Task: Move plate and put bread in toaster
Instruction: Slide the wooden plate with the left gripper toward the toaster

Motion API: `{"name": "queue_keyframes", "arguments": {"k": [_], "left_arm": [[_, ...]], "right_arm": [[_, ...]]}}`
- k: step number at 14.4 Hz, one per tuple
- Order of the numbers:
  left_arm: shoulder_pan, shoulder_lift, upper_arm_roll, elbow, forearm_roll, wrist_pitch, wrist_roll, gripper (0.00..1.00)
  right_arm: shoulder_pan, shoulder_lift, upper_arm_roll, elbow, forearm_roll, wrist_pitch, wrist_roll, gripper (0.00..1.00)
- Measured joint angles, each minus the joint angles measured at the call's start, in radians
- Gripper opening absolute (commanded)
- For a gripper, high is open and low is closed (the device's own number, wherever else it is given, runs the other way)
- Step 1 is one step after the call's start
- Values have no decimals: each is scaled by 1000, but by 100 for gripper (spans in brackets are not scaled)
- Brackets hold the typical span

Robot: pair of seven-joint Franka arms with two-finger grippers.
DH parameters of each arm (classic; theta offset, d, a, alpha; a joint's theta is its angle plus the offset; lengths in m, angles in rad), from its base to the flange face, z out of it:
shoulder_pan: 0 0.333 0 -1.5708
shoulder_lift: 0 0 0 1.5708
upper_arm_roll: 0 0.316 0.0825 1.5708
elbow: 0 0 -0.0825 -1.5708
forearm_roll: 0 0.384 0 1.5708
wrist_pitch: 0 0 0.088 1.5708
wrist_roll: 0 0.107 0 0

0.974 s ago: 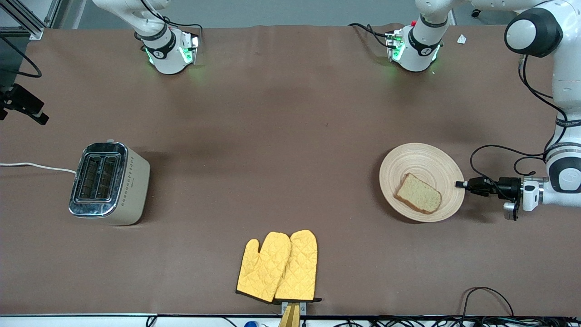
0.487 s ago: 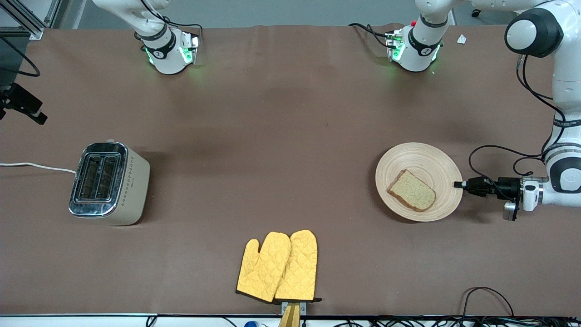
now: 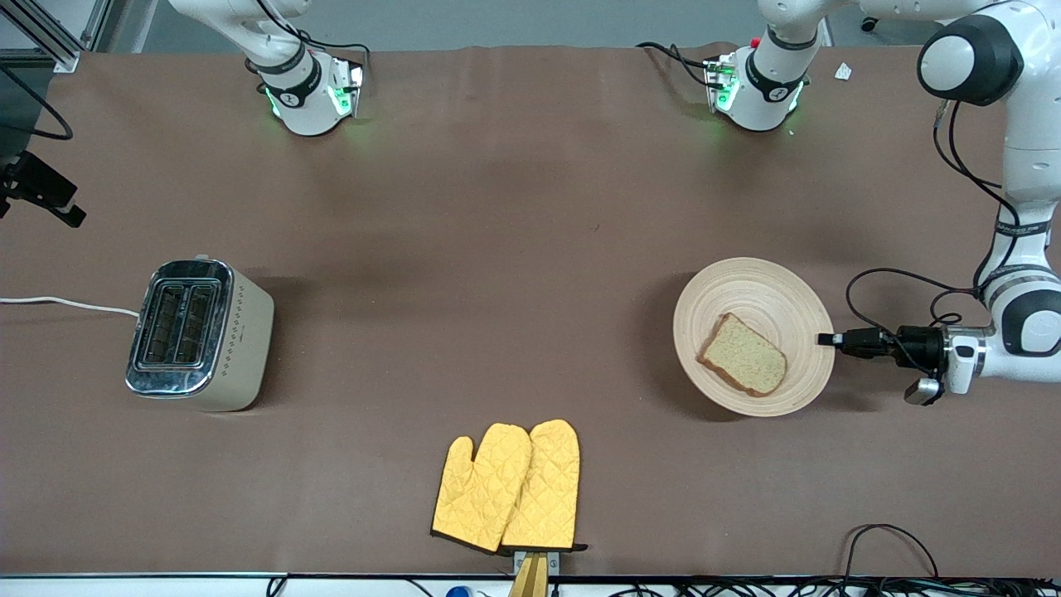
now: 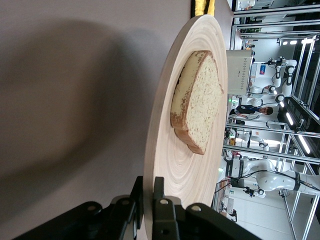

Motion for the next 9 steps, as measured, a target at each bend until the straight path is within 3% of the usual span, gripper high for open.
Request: {"name": "queue_keyframes", "arguments": {"k": [4,9], "left_arm": [[-129,0,-1,-6,-15,96,-49,0],[-253,1,-13,-85,-106,250,-55,0]], "right_arm": [[0,0,-1,2,0,0,0,100],[-1,0,-6,14,0,-1,0,100]]}}
